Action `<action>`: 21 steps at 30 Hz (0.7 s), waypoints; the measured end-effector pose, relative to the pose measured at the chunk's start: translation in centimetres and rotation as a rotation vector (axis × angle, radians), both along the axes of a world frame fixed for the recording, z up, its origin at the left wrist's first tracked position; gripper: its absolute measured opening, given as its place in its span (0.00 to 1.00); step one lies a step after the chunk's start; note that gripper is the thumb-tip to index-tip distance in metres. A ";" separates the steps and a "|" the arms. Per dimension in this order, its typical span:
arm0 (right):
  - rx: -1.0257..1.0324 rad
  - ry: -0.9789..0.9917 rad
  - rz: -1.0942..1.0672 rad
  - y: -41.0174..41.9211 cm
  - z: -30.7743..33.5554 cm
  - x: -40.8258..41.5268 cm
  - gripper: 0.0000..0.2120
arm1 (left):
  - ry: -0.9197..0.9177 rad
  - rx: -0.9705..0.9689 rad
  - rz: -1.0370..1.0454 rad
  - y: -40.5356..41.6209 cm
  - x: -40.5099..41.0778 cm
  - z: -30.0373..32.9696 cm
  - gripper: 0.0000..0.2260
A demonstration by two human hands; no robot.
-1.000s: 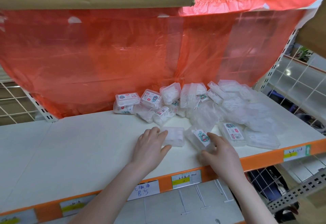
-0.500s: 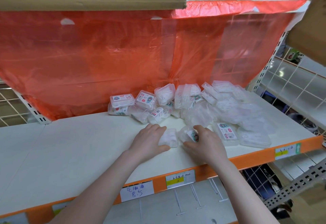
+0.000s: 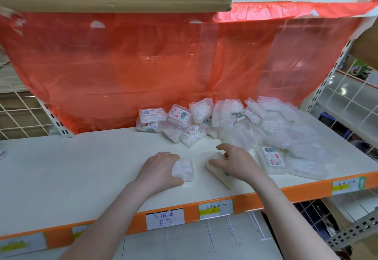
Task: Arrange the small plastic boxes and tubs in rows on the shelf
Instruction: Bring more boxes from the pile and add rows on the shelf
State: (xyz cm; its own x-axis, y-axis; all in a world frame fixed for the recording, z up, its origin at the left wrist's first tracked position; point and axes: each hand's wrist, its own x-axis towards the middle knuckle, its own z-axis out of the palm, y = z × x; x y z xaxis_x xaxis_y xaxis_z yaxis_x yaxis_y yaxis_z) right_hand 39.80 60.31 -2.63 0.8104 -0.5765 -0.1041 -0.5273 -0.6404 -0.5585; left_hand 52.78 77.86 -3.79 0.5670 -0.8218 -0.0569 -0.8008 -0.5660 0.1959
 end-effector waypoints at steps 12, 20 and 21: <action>0.041 -0.112 0.011 0.1 0.7 3.5 0.26 | 0.016 -0.012 0.124 1.8 1.1 0.6 0.23; -0.017 -0.246 0.092 1.0 1.5 0.5 0.28 | -0.004 -0.053 0.227 4.0 1.3 0.6 0.23; -0.033 -0.236 0.104 1.0 1.5 -0.1 0.28 | -0.006 -0.054 0.234 4.2 1.3 0.5 0.24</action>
State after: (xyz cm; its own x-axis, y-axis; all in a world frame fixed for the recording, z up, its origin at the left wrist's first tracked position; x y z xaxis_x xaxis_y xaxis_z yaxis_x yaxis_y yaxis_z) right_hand 39.69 61.30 -1.10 0.8653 -0.4884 0.1125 -0.3151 -0.7047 -0.6357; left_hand 54.06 82.06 -3.24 0.7428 -0.6694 -0.0121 -0.6500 -0.7254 0.2264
